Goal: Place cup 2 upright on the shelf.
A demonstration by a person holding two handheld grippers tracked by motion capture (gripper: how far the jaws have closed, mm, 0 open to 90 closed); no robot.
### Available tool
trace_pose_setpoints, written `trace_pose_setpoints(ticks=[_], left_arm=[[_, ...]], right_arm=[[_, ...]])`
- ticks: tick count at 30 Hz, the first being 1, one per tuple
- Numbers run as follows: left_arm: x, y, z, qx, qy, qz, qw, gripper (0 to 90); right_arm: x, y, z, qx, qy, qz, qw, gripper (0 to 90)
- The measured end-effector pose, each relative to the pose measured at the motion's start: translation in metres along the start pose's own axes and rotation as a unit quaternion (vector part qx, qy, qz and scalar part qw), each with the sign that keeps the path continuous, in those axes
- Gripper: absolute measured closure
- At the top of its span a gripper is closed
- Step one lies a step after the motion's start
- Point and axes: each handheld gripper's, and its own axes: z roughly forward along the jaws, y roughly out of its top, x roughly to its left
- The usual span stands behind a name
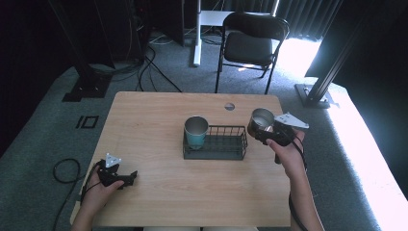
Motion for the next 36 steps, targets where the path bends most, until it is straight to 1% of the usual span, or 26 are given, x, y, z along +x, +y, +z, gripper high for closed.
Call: trace_pose_setpoints(ticks=[12, 21, 30, 33, 36], left_arm=[[0.0, 0.0, 0.0, 0.0, 0.0, 0.0, 1.0, 2.3], [0.0, 0.0, 0.0, 0.0, 0.0, 0.0, 1.0, 2.3], [0.0, 0.0, 0.0, 0.0, 0.0, 0.0, 1.0, 2.3], [0.0, 0.0, 0.0, 0.0, 0.0, 0.0, 1.0, 2.2], [0.0, 0.0, 0.0, 0.001, 0.0, 0.0, 1.0, 2.2]], right_arm=[[0.025, 0.01, 0.011, -0.001, 0.027, -0.019, 0.9995, 17.8], [0.041, 0.008, 0.022, 0.008, 0.047, -0.028, 0.9984, 17.9], [0.048, 0.001, 0.031, 0.021, 0.055, -0.027, 0.9979, 17.8], [0.051, -0.006, 0.036, 0.027, 0.059, -0.027, 0.9975, 17.9], [0.052, -0.008, 0.037, 0.029, 0.06, -0.027, 0.9974, 17.8]])
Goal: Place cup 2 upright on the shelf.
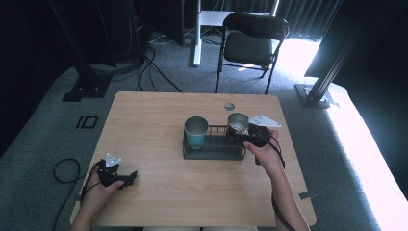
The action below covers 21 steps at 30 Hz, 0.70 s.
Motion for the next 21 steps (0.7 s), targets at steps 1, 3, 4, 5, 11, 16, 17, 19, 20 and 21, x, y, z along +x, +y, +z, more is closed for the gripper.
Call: trace_pose_setpoints(ticks=[1, 3, 4, 5, 11, 16, 17, 19, 20, 21], left_arm=[[0.0, 0.0, 0.0, 0.0, 0.0, 0.0, 1.0, 2.3], [0.0, 0.0, 0.0, 0.0, 0.0, 0.0, 1.0, 2.3], [0.0, 0.0, 0.0, 0.0, 0.0, 0.0, 1.0, 2.3], [0.0, 0.0, 0.0, 0.0, 0.0, 0.0, 1.0, 2.3], [0.0, 0.0, 0.0, 0.0, 0.0, 0.0, 1.0, 2.2], [0.0, 0.0, 0.0, 0.0, 0.0, 0.0, 1.0, 2.3], [0.0, 0.0, 0.0, 0.0, 0.0, 0.0, 1.0, 2.3], [0.0, 0.0, 0.0, 0.0, 0.0, -0.001, 1.0, 2.3], [0.0, 0.0, 0.0, 0.0, 0.0, -0.001, 1.0, 2.3], [0.0, 0.0, 0.0, 0.0, 0.0, 0.0, 1.0, 2.3]], right_arm=[[0.001, -0.001, 0.001, 0.0, 0.001, 0.0, 1.0, 17.8], [0.002, -0.003, 0.004, 0.003, 0.002, 0.001, 1.0, 17.8], [0.003, -0.004, 0.005, 0.005, 0.002, 0.0, 1.0, 17.9], [0.004, -0.005, 0.006, 0.007, 0.004, -0.002, 1.0, 17.8], [0.009, -0.012, 0.016, 0.019, 0.006, -0.005, 0.9998, 17.8], [0.011, -0.016, 0.022, 0.024, 0.006, -0.007, 0.9997, 17.8], [0.011, -0.017, 0.023, 0.024, 0.005, -0.007, 0.9997, 17.8], [0.012, -0.019, 0.026, 0.028, 0.007, -0.008, 0.9995, 17.9], [0.012, -0.019, 0.026, 0.028, 0.007, -0.008, 0.9995, 17.9], [0.013, -0.02, 0.026, 0.029, 0.008, -0.008, 0.9995, 17.8]])
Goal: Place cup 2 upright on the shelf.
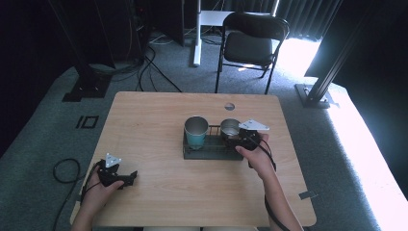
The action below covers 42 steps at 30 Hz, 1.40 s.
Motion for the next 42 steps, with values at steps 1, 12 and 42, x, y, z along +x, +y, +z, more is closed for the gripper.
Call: trace_pose_setpoints(ticks=[1, 12, 42], left_arm=[[0.0, 0.0, 0.0, 0.0, 0.0, 0.0, 1.0, 2.3], [0.0, 0.0, 0.0, 0.0, 0.0, 0.0, 1.0, 2.3], [0.0, 0.0, 0.0, 0.0, 0.0, 0.0, 1.0, 2.3]], right_arm=[[0.0, 0.0, 0.001, 0.0, 0.001, 0.0, 1.0, 17.8], [0.004, -0.003, 0.007, 0.01, 0.004, -0.01, 0.9999, 17.8], [-0.003, -0.01, -0.007, 0.019, 0.029, -0.016, 0.9993, 12.2]])
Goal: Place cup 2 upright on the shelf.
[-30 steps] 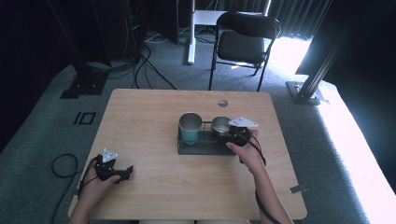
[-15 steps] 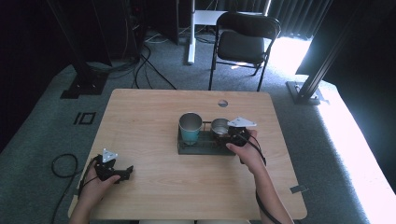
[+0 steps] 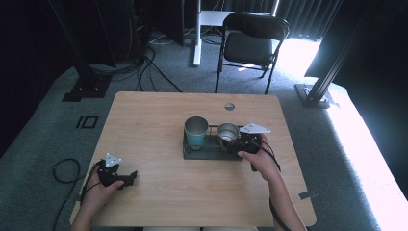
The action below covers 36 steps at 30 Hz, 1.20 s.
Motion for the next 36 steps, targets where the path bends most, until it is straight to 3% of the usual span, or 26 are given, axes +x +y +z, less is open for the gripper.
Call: trace_pose_setpoints(ticks=[15, 36], left_arm=[[0.0, 0.0, 0.0, 0.0, 0.0, 0.0, 1.0, 2.3], [0.0, 0.0, 0.0, -0.001, 0.0, 0.0, 1.0, 2.3]], right_arm=[[-0.013, -0.015, -0.02, -0.019, 0.003, 0.011, 0.9998, 12.3], [-0.032, -0.044, -0.05, -0.021, -0.031, 0.028, 0.9989, 12.3]])
